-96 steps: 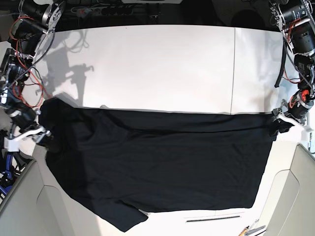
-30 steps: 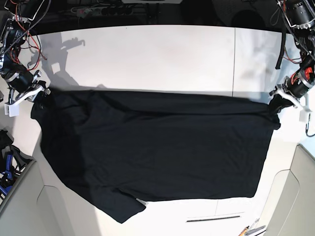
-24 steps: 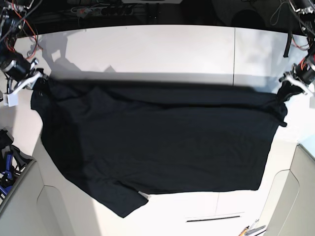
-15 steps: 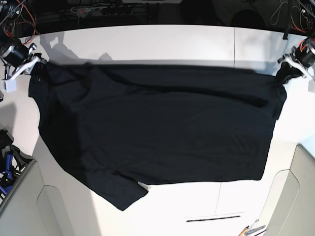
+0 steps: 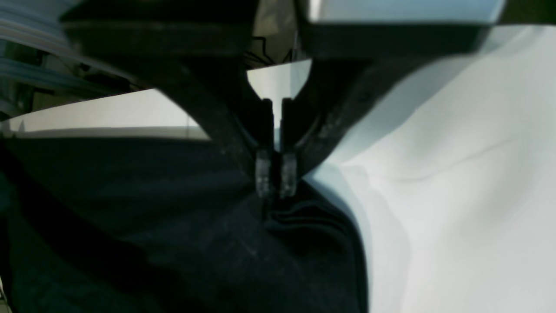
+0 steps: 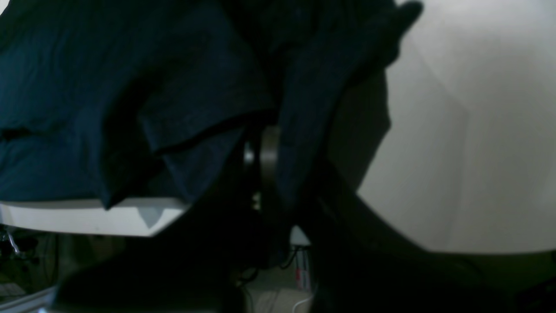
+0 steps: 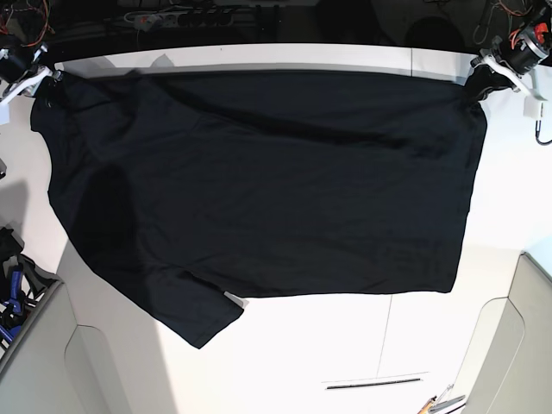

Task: Fold the T-shirt properly
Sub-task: 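Release the shoulders and move both grippers to the shirt's side edges, then grasp the shirt's side edges midway with both grippers, then fold the hem half over toward the collar with both grippers, then regrasp the folded strip's ends with both grippers and straighten it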

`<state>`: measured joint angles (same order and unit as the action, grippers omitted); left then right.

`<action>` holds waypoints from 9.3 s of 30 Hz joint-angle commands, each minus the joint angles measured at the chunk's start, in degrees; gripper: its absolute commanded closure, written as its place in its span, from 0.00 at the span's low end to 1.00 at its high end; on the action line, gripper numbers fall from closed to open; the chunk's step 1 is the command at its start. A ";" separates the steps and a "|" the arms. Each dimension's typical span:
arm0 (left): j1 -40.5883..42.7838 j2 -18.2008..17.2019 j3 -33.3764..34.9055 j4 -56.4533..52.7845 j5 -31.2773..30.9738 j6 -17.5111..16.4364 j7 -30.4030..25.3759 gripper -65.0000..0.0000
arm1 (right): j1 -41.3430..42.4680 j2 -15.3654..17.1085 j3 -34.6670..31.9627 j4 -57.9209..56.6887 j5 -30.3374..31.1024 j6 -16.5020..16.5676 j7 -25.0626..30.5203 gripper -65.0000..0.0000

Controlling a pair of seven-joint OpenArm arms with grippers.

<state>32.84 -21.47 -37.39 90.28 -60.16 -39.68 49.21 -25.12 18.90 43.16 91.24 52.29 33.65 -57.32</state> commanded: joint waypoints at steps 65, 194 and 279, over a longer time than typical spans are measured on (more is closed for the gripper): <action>-51.49 -7.23 13.79 -40.02 25.22 4.52 -13.46 0.42 | 53.20 8.68 -12.81 -55.32 -38.60 -6.86 39.17 0.55; -37.29 -12.63 18.62 -16.41 5.29 -0.32 7.63 1.00 | 49.35 -5.38 -41.90 -42.12 -36.65 -1.66 32.79 0.50; -12.20 -10.01 -5.79 1.22 -10.69 -0.32 20.41 0.30 | 4.83 -8.87 3.23 15.54 -10.54 -0.81 8.50 1.00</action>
<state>20.60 -30.13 -42.72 90.85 -69.58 -39.68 70.30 -20.18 9.21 46.11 106.17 41.21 32.60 -50.15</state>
